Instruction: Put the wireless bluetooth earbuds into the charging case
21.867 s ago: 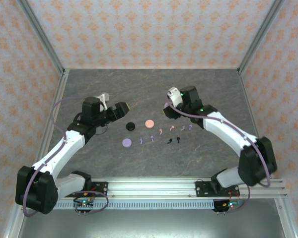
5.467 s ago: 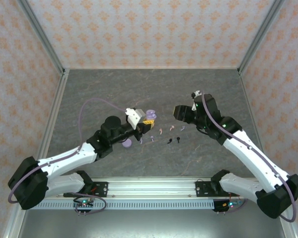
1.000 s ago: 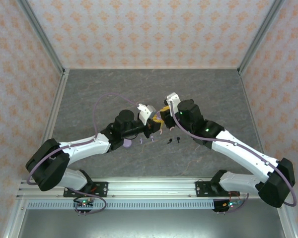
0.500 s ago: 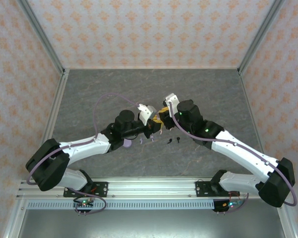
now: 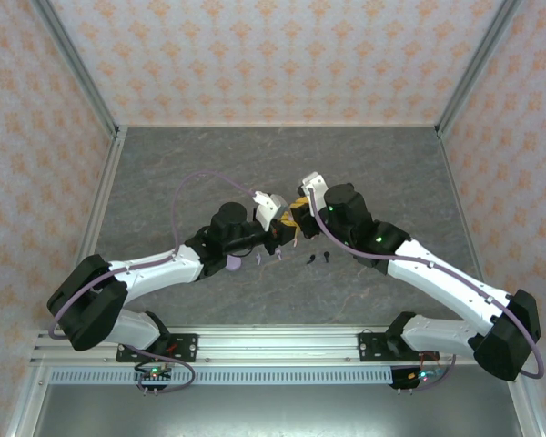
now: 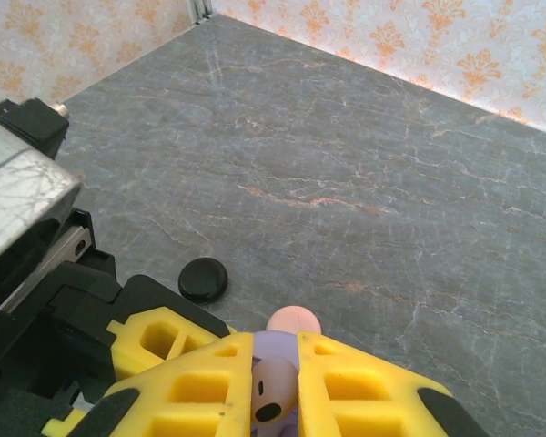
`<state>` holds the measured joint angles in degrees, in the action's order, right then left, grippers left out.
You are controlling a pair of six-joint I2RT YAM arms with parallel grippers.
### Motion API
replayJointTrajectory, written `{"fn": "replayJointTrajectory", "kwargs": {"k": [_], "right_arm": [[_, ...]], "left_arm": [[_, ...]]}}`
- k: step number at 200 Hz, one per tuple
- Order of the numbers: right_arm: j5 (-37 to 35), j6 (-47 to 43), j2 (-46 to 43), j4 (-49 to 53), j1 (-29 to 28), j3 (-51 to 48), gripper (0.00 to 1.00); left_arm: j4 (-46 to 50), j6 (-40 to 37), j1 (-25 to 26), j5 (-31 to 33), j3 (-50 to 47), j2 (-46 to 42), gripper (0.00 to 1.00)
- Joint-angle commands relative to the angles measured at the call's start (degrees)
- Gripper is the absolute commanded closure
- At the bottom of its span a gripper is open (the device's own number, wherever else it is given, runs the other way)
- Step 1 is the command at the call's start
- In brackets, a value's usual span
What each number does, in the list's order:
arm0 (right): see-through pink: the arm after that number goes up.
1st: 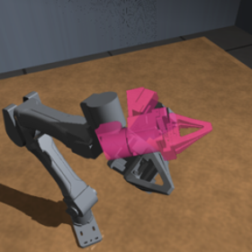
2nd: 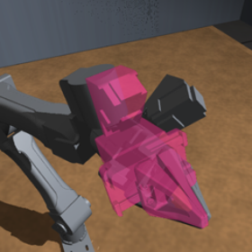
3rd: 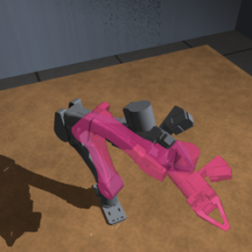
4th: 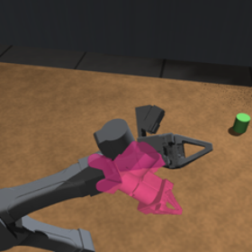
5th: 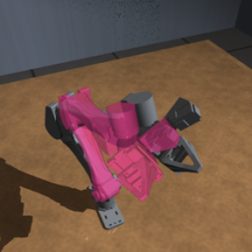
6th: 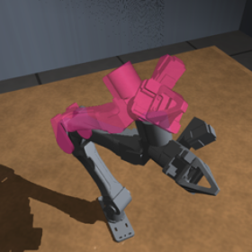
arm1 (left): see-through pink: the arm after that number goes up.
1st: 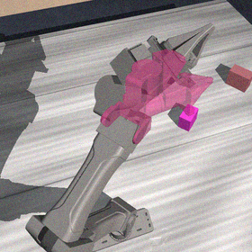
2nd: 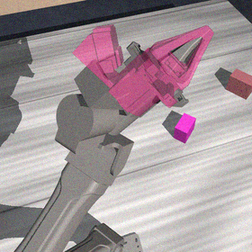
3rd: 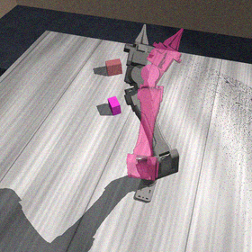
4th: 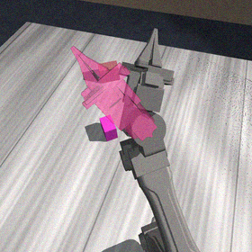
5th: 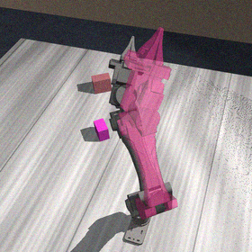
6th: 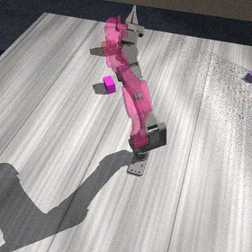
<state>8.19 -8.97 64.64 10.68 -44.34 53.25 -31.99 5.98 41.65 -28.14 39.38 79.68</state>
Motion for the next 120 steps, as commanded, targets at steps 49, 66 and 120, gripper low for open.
{"fn": "replayJointTrajectory", "kwargs": {"k": [49, 66, 120], "right_arm": [[-2.3, -3.7, -1.7, 4.3, -0.3, 1.8, 0.85], [-0.5, -3.6, -1.6, 4.3, -0.3, 1.8, 0.85], [3.5, -2.8, -0.7, 4.5, -0.4, 1.5, 0.85]], "left_arm": [[-1.6, -1.1, 0.3, -0.2, 1.3, -0.3, 1.00], [-1.7, -1.0, 0.3, -0.2, 1.3, -0.2, 1.00], [-1.8, -1.0, 0.3, -0.2, 1.2, -0.4, 1.00]]}}
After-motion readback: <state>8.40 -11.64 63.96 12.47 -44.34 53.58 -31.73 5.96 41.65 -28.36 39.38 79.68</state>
